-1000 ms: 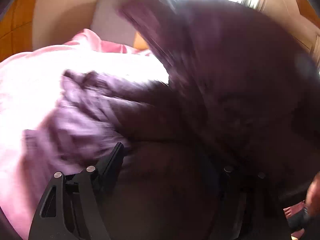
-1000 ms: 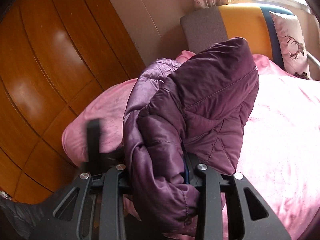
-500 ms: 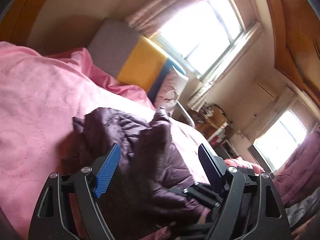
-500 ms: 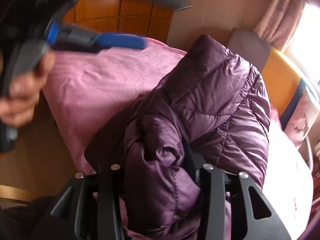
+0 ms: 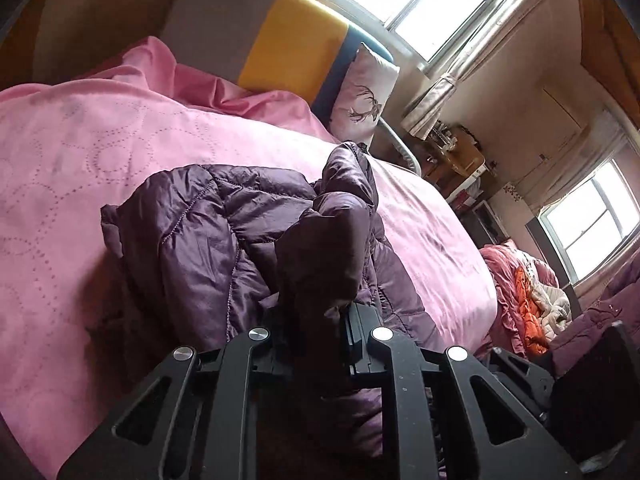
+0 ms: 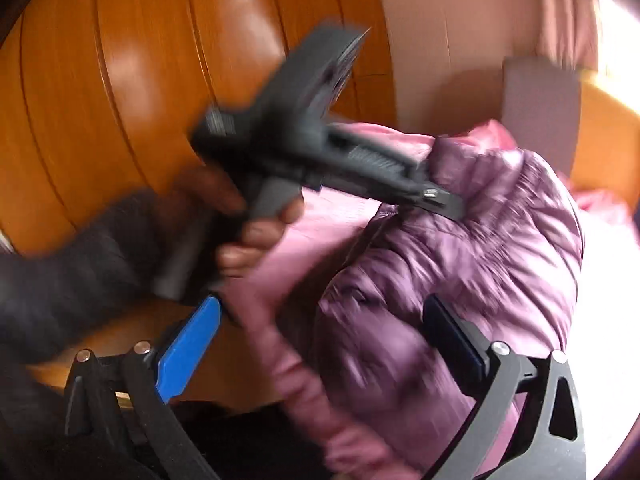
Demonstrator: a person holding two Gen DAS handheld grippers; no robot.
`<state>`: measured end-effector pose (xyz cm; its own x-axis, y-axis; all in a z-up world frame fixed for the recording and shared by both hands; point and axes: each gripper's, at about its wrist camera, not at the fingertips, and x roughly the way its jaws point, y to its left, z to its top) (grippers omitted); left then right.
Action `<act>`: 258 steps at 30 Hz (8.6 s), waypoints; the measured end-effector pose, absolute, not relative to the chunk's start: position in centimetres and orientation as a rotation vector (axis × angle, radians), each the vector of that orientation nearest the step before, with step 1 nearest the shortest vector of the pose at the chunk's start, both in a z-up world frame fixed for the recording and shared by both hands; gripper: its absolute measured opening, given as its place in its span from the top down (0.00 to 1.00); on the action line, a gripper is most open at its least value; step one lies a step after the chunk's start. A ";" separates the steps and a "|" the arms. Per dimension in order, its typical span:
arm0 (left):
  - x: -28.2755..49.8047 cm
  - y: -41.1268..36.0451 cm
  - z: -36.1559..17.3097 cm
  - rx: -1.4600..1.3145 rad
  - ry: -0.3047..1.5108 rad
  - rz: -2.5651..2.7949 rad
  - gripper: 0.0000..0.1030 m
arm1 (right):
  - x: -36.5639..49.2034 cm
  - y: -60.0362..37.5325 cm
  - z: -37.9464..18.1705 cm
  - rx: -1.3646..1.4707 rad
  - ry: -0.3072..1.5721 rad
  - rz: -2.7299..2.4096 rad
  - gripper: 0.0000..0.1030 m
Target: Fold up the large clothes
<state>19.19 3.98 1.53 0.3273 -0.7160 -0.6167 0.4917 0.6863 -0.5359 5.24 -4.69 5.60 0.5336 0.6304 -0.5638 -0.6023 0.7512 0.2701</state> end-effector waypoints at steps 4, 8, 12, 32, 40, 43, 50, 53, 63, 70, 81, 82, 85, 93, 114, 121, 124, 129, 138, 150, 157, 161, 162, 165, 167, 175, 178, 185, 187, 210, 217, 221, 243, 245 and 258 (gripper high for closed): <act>19.5 5.1 1.9 -0.308 0.954 -0.791 0.84 | 4.5 -11.7 6.1 0.164 0.665 0.669 0.25; 19.0 5.6 2.5 -0.307 0.962 -0.764 0.85 | 6.2 -14.4 4.3 0.136 0.734 0.587 0.60; 18.9 6.6 2.6 -0.291 0.989 -0.710 0.87 | 7.0 -13.0 2.3 0.115 0.768 0.644 0.60; 19.1 9.2 -1.2 -0.313 0.990 -0.302 0.36 | 9.8 -10.7 -1.2 0.106 0.785 0.741 0.43; 17.7 9.6 -0.8 -0.228 0.886 -0.283 0.36 | 16.0 -21.8 4.7 0.467 0.647 0.612 0.24; 17.0 9.2 -0.6 -0.181 0.856 -0.250 0.36 | 19.7 -23.1 5.2 0.482 0.694 0.481 0.24; 16.0 10.1 -1.2 -0.175 0.822 -0.215 0.36 | 28.5 -19.4 2.5 0.365 0.834 0.371 0.23; 15.9 10.6 -1.9 -0.169 0.817 -0.199 0.36 | 31.7 -15.8 -2.3 0.297 0.952 0.325 0.23; 15.4 12.4 -4.7 -0.186 0.830 -0.180 0.26 | 30.4 -11.1 -5.9 0.053 0.942 0.275 0.06; 15.9 13.7 -5.5 -0.224 0.845 -0.240 0.18 | 24.1 -16.1 -2.4 0.215 0.835 0.305 0.02; 17.0 15.4 -7.9 -0.434 0.894 -0.380 0.18 | 23.2 -21.4 -8.8 0.598 0.952 0.532 0.02; 17.0 15.4 -8.0 -0.440 0.894 -0.390 0.18 | 23.4 -21.4 -9.2 0.597 0.956 0.558 0.02; 17.1 15.3 -8.1 -0.459 0.901 -0.410 0.18 | 24.6 -21.7 -10.4 0.634 0.982 0.640 0.02; 17.2 14.5 -7.9 -0.547 0.897 -0.517 0.34 | 24.1 -21.6 -8.7 0.652 0.928 0.714 0.39; 29.9 -22.9 -5.1 -0.150 1.031 -0.859 0.42 | 17.1 -48.0 -5.7 0.593 0.808 0.177 0.37; 27.8 -24.4 -4.2 -0.026 0.941 -0.812 0.42 | 14.5 -48.7 -6.6 0.661 0.847 0.024 0.21; 27.3 -23.7 -3.5 -0.003 0.877 -0.763 0.42 | 14.4 -46.2 -3.2 0.585 0.778 -0.154 0.15; 26.4 -23.0 -3.8 0.001 0.830 -0.707 0.41 | 18.4 -41.2 -0.4 0.532 0.711 -0.191 0.12; 28.7 -21.9 -6.9 -0.034 0.892 -0.646 0.24 | 25.2 -39.0 -8.4 0.225 0.832 -0.372 0.08; 23.5 -18.7 -2.3 0.004 0.742 -0.459 0.06 | 17.6 -39.1 -4.6 0.321 0.727 -0.379 0.02; 21.5 -17.7 -1.5 0.005 0.703 -0.430 0.06 | 12.4 -37.1 -4.5 0.330 0.705 -0.387 0.02; 20.3 -17.4 -0.7 0.005 0.673 -0.423 0.06 | 11.0 -35.8 -5.1 0.306 0.710 -0.391 0.02; 20.0 -17.4 -0.5 0.007 0.668 -0.428 0.06 | 10.9 -35.6 -5.2 0.305 0.711 -0.392 0.02; 19.3 -17.4 0.0 0.013 0.659 -0.438 0.06 | 10.6 -35.3 -5.4 0.309 0.707 -0.398 0.02; 19.1 -17.6 0.2 0.013 0.654 -0.448 0.06 | 10.3 -35.3 -5.3 0.309 0.707 -0.396 0.02; 18.6 -19.0 0.0 0.063 0.647 -0.466 0.06 | 9.3 -34.6 -4.8 0.284 0.702 -0.388 0.02; 20.3 -19.4 -3.0 0.073 0.739 -0.471 0.04 | 9.6 -34.6 -6.2 0.307 0.735 -0.380 0.02; 22.2 -17.6 -7.0 -0.074 0.831 -0.527 0.04 | 10.1 -32.8 -7.9 0.211 0.748 -0.409 0.02; 21.6 -17.2 -6.5 -0.073 0.815 -0.524 0.03 | 9.9 -32.8 -7.5 0.216 0.754 -0.403 0.02; 11.3 -12.1 -1.8 0.026 0.648 -0.329 0.03 | 0.4 -28.6 -2.5 0.174 0.622 -0.683 0.02; 10.0 -13.8 -1.9 0.055 0.659 -0.373 0.03 | -0.6 -28.6 -2.7 0.200 0.650 -0.681 0.02; 9.6 -14.3 -1.8 0.071 0.661 -0.378 0.03 | -1.0 -28.7 -2.9 0.229 0.648 -0.664 0.02; 9.7 -13.8 -1.6 0.064 0.640 -0.335 0.03 | 0.2 -27.6 -3.3 0.241 0.644 -0.611 0.02; 9.7 -13.9 -1.7 0.062 0.643 -0.334 0.03 | 0.5 -27.8 -3.5 0.255 0.651 -0.605 0.02; 10.3 -13.7 -2.1 0.058 0.656 -0.318 0.03 | 0.8 -26.8 -3.9 0.271 0.632 -0.546 0.02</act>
<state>10.35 -13.69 -2.06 0.7461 -0.2718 -0.6079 0.3084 0.9501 -0.0462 0.84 -26.80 -3.88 0.6731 -0.3983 -0.6232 0.5587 0.8259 0.0756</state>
